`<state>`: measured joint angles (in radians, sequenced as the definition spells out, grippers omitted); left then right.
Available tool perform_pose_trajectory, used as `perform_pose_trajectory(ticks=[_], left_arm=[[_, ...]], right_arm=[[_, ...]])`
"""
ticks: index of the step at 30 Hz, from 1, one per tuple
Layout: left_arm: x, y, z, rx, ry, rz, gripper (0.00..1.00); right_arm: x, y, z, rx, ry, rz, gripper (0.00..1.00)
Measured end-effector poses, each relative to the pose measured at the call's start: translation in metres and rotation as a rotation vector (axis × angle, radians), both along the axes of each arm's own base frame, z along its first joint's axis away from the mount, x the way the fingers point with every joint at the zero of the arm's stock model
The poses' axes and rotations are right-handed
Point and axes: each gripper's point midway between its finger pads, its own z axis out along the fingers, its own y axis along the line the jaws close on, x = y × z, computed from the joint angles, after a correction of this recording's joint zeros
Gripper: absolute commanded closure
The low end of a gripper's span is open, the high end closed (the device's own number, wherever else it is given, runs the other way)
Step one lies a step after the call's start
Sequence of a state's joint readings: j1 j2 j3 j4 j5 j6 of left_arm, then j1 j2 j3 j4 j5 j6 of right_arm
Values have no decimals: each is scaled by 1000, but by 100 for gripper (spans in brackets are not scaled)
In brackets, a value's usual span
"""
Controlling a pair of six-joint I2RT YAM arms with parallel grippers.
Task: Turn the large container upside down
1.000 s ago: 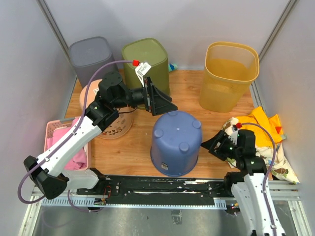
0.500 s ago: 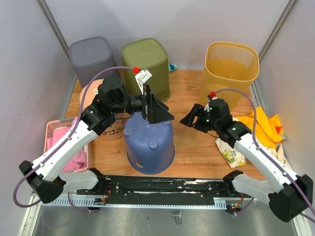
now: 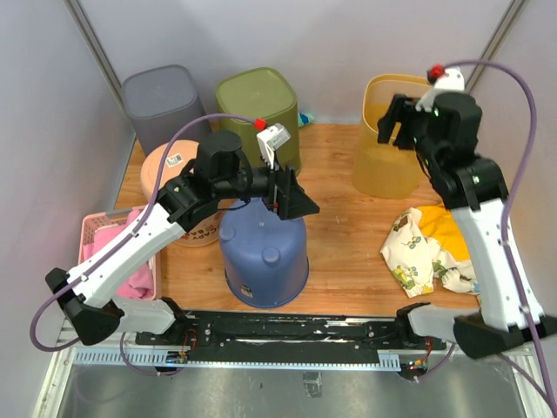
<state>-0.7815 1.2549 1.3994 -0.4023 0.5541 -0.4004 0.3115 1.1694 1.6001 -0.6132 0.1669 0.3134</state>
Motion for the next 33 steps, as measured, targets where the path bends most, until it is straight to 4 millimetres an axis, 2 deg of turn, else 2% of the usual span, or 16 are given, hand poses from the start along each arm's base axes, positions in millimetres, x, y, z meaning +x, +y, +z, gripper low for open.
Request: perform_pose_trajectory(ticks=[2, 4, 5, 7, 9, 10, 12, 15, 18, 20, 23, 27, 28, 29, 31, 33], left_arm=[[11, -2, 3, 7, -14, 43, 8], [23, -5, 9, 12, -28, 83, 8], [29, -8, 13, 13, -36, 95, 8], [39, -13, 19, 17, -49, 111, 8], [49, -18, 18, 33, -55, 128, 8], [53, -19, 15, 46, -54, 137, 8], [59, -22, 6, 73, -43, 150, 8], [66, -24, -9, 116, -22, 163, 8], [68, -24, -18, 142, -10, 171, 8], [71, -22, -20, 146, -8, 180, 8], [75, -18, -23, 146, -6, 193, 8], [81, -11, -31, 150, 11, 215, 8], [82, -10, -33, 151, 16, 219, 8], [84, -9, -34, 151, 20, 222, 8], [84, -9, -36, 151, 26, 224, 8], [84, -10, -37, 145, 27, 219, 8]], right_arm=[[22, 5, 15, -54, -6, 18, 27], [47, 14, 19, -106, 11, 48, 27], [63, 20, 15, -131, 32, 66, 27], [94, 31, -1, -178, 79, 94, 28], [118, 39, -23, -215, 130, 113, 29], [134, 43, -41, -244, 173, 125, 30], [145, 44, -56, -263, 208, 129, 36], [163, 45, -74, -286, 244, 132, 50], [171, 42, -83, -297, 261, 128, 64], [172, 39, -85, -299, 270, 124, 64], [173, 35, -84, -286, 269, 121, 58], [174, 30, -85, -276, 273, 114, 63], [174, 29, -85, -274, 274, 112, 67], [175, 29, -86, -271, 275, 111, 77], [175, 28, -87, -268, 278, 110, 89], [174, 29, -88, -253, 283, 111, 90]])
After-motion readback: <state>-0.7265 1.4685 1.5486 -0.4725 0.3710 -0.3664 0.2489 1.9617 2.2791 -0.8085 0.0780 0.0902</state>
